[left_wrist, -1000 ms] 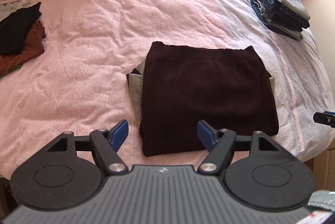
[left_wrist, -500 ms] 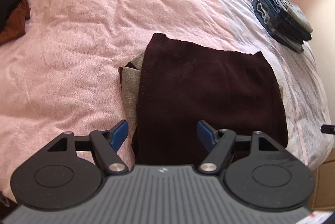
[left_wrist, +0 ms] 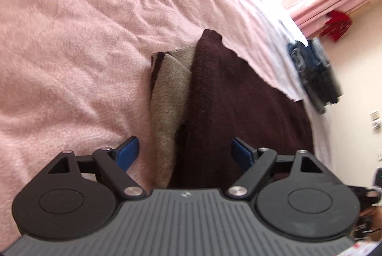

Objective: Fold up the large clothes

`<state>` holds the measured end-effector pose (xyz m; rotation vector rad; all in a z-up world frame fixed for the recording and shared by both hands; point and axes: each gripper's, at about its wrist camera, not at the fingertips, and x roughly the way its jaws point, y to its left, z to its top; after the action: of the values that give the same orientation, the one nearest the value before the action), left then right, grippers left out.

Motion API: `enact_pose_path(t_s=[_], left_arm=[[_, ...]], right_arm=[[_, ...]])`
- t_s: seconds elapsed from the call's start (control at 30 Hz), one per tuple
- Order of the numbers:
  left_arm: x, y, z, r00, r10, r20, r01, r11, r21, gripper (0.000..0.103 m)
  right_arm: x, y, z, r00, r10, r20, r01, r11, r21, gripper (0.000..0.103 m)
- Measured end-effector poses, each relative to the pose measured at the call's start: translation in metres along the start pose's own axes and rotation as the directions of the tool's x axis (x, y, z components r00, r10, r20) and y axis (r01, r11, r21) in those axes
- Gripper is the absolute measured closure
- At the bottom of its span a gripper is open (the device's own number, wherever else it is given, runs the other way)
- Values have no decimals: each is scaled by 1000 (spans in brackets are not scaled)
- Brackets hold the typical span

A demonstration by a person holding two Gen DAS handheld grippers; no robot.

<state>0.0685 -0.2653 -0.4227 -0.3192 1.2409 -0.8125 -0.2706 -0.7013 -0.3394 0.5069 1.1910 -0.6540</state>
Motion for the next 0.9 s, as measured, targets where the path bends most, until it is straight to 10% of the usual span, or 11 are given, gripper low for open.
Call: enact_pose_path(t_s=[0.27,0.33,0.6,0.7,0.83,0.9], left_arm=[[18,3,1,997,-63,-51,64,998,19,37],[22,0,3,997,-50,-57,51,999,7,63],[4,-54,-2,988,153,1,-153,985,78,83],[0,-101,-1,946,323,17,-322,940,116,84],[10,-174,-5,840,539,61,-536,806,253,84],[16,-210,-11,815,571,98,-571,766,295,84]], right_arm=[[13,-16,-3,999,-34,-22,35,999,34,41],[13,-19,-4,999,-32,-23,33,999,36,41],[5,-39,-5,999,-51,14,50,999,13,41],[-2,-61,-2,998,-60,35,59,998,32,41],[-13,-96,9,996,-65,64,60,996,72,41],[-19,-115,14,994,-71,83,64,994,85,41]])
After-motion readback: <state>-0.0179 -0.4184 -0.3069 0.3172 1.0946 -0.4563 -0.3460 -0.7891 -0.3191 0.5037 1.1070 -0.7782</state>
